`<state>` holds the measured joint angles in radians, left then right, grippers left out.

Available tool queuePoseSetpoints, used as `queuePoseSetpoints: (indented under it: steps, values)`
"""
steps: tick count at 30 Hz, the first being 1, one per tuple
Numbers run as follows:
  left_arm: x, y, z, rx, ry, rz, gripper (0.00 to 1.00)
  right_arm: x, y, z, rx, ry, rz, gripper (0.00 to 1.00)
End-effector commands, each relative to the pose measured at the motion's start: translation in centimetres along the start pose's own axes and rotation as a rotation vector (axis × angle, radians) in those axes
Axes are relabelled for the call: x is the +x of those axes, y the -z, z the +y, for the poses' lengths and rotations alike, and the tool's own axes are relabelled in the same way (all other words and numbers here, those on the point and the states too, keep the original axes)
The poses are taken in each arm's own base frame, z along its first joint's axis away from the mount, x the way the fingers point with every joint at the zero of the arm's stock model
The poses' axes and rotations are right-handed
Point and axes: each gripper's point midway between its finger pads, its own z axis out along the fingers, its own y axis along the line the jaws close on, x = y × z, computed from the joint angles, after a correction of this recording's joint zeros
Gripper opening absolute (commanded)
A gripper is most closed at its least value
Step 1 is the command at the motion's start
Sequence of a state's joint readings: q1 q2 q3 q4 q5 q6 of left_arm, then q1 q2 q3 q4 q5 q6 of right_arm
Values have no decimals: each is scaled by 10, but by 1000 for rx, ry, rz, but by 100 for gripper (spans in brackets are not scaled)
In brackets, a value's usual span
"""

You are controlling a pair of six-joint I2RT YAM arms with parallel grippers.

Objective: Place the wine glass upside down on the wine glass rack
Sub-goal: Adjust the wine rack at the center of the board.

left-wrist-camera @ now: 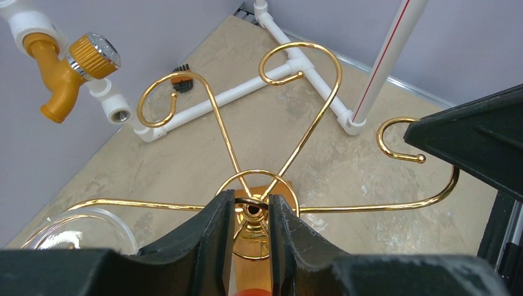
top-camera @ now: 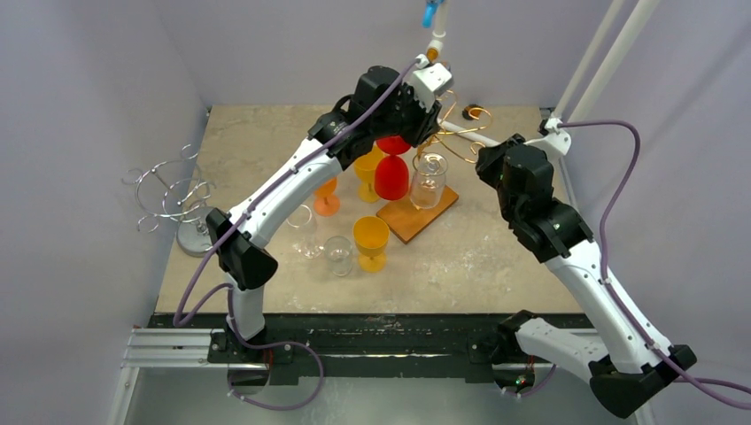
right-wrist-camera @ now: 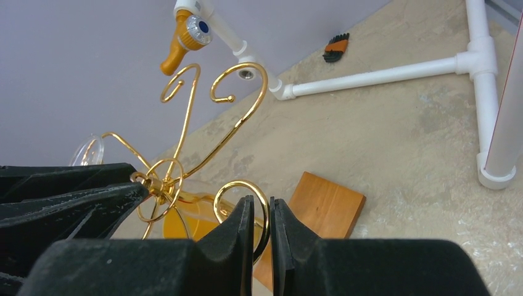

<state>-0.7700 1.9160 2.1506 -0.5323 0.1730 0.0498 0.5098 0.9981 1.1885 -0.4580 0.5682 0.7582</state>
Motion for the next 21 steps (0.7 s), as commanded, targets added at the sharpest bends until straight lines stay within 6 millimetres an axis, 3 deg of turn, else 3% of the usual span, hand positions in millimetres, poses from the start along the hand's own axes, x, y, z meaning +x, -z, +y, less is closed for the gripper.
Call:
queuePoseSetpoints:
  steps: [1, 13, 21]
  values:
    - [-5, -14, -9, 15, -9, -24, 9, 64, 16, 20, -120, 49, 238, 0]
    - [-1, -20, -30, 71, -34, -12, 0, 77, 30, 8, -122, 27, 262, 0]
    - [-4, -17, -25, 40, -50, -18, 0, 93, 39, 33, -192, 12, 315, 0]
